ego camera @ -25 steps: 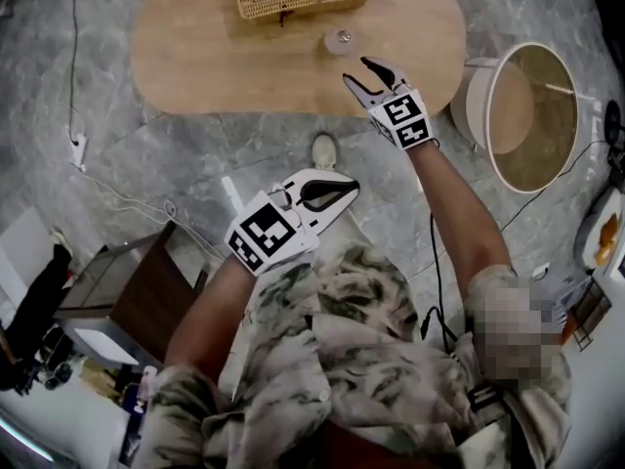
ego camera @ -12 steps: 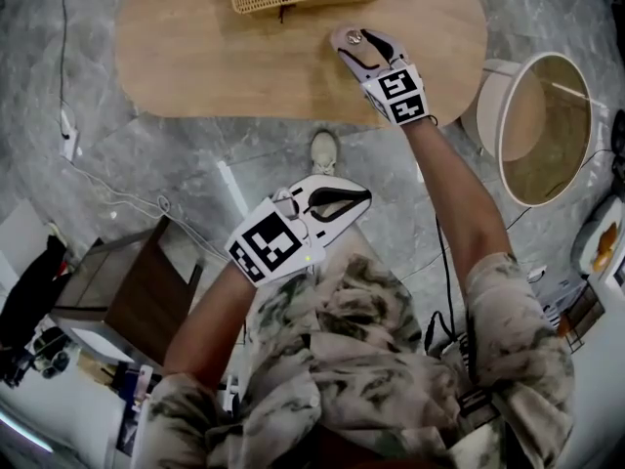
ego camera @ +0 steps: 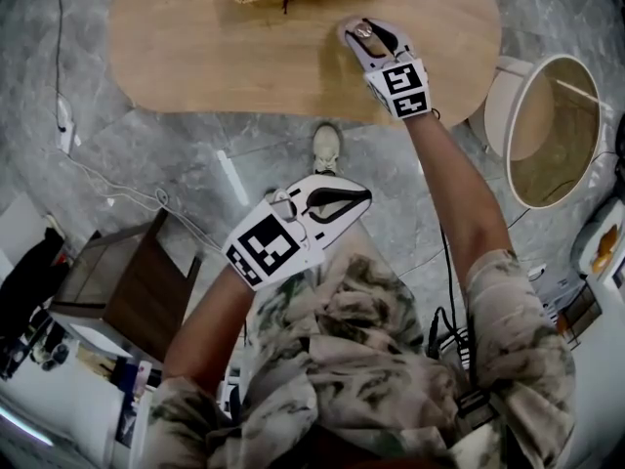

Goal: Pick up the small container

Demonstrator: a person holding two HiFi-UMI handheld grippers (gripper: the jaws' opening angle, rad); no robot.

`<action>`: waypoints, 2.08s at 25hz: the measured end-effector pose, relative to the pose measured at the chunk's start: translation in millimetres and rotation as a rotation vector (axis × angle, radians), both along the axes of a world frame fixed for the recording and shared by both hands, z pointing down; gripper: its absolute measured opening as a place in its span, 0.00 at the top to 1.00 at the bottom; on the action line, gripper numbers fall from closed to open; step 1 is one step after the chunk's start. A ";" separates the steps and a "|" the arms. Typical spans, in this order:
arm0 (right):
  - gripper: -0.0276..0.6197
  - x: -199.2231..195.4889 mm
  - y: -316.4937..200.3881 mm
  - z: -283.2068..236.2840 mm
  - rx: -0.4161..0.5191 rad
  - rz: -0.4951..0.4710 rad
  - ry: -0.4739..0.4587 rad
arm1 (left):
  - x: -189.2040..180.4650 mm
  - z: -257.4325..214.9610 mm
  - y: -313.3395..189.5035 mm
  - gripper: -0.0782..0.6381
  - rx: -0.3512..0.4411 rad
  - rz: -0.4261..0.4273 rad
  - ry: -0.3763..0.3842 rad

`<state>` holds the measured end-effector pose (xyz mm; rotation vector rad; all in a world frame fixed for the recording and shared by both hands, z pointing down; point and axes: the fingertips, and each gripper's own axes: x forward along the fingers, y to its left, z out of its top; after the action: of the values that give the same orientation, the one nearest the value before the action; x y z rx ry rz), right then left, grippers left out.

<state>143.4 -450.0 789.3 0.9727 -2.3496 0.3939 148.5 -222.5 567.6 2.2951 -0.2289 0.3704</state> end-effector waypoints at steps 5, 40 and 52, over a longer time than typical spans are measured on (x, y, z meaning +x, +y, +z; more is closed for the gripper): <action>0.71 -6.6 -1.9 -5.2 0.001 -0.012 0.034 | -12.1 -1.1 0.5 0.86 0.006 -0.016 -0.002; 0.72 -40.3 74.0 -201.1 0.047 0.086 -0.001 | -83.8 -103.9 93.5 0.86 0.144 -0.058 0.056; 0.72 -53.4 122.4 -291.1 0.061 0.067 -0.014 | -95.5 -155.9 143.0 0.86 0.185 -0.063 0.076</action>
<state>90.0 -327.6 498.2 1.0833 -2.3588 0.3582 53.1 -79.5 411.7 2.4712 -0.3076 0.2378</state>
